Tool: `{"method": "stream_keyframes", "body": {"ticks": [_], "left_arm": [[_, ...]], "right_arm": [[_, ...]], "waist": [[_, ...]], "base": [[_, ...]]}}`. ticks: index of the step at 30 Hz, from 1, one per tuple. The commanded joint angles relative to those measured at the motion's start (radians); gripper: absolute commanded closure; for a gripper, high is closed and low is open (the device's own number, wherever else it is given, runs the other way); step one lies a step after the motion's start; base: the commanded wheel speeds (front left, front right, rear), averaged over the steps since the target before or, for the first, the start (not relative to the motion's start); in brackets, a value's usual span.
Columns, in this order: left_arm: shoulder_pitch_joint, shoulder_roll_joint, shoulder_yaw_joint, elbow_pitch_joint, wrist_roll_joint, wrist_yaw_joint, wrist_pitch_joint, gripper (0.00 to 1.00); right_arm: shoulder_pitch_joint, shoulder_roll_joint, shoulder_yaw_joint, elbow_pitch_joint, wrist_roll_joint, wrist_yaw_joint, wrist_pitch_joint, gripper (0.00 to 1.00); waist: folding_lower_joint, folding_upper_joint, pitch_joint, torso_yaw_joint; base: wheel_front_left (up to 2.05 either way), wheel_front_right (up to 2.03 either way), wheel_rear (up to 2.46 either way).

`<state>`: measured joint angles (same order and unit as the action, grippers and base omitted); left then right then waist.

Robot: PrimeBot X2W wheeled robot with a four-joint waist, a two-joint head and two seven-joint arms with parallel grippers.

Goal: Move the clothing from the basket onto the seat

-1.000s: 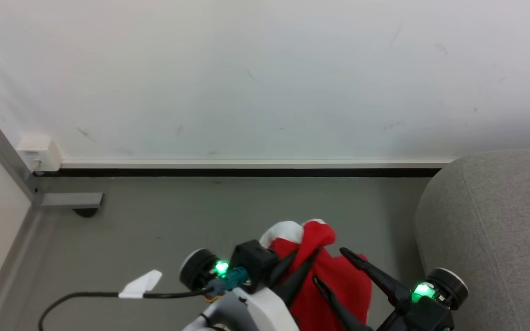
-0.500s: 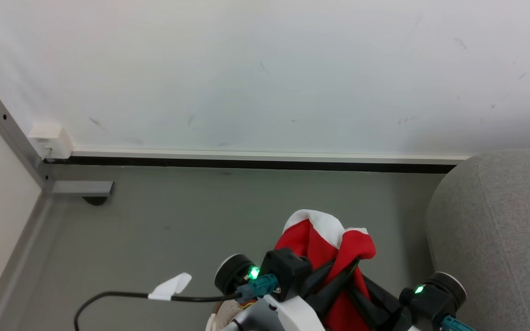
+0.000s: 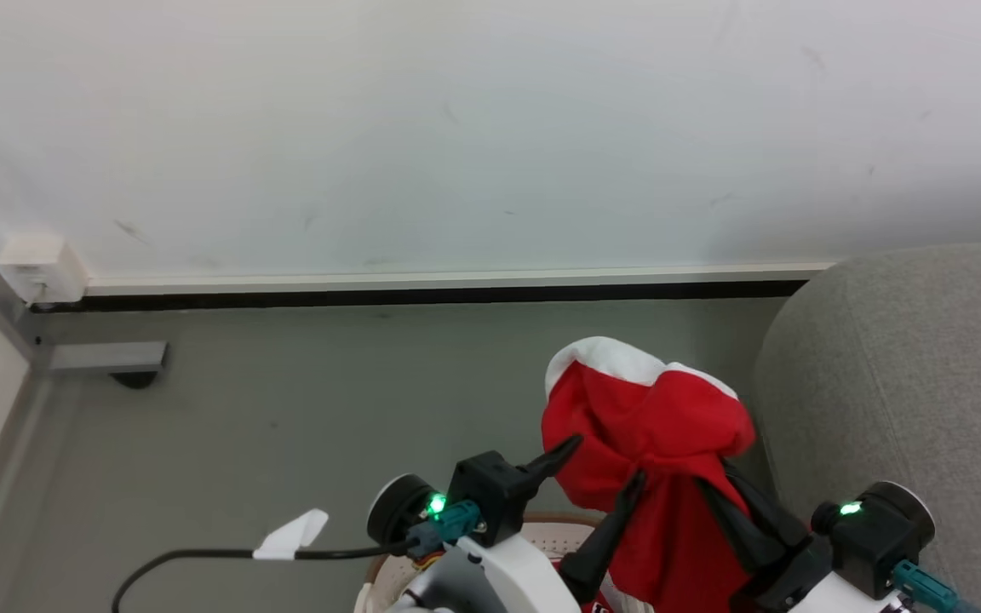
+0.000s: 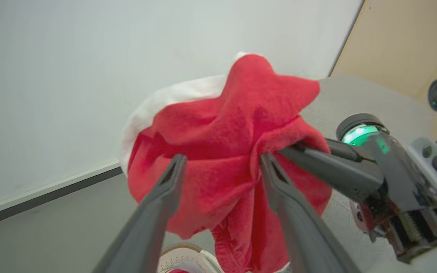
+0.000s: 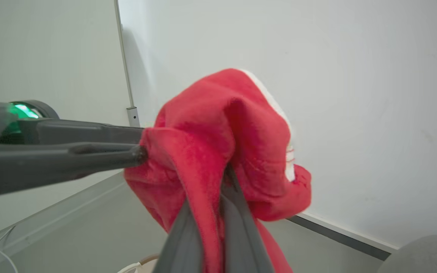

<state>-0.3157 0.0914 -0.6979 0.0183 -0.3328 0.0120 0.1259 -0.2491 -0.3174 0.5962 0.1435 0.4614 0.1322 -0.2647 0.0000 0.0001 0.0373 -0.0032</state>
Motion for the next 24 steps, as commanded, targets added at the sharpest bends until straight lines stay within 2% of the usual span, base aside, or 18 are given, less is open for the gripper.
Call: {"method": "stream_keyframes", "body": {"ticks": [1,7,19,24], "left_arm": [[0.008,0.009,0.005,0.011,-0.004,0.006,-0.011,0.00],[0.001,0.018,0.008,0.036,-0.011,0.001,-0.022,0.00],[-0.010,0.029,-0.007,0.041,-0.009,-0.007,-0.040,0.00],[-0.021,0.021,-0.022,0.041,-0.008,-0.008,-0.037,0.00]], "right_arm": [[0.012,-0.014,-0.020,-0.010,-0.009,-0.003,0.000,1.00],[0.017,-0.035,-0.090,-0.035,-0.023,-0.003,0.000,1.00],[0.052,-0.082,-0.209,-0.089,-0.039,-0.003,0.000,1.00],[0.073,-0.092,-0.246,-0.101,-0.035,-0.003,0.000,1.00]], "waist": [[0.0000,-0.0001,0.008,-0.032],[0.0000,-0.0001,0.029,-0.129],[0.0000,-0.0001,0.057,-0.379],[0.0000,-0.0001,0.071,-0.438]], "base": [[0.00,0.00,0.00],[0.00,0.00,0.00],[0.00,0.00,0.00],[0.00,0.00,0.00]]}}
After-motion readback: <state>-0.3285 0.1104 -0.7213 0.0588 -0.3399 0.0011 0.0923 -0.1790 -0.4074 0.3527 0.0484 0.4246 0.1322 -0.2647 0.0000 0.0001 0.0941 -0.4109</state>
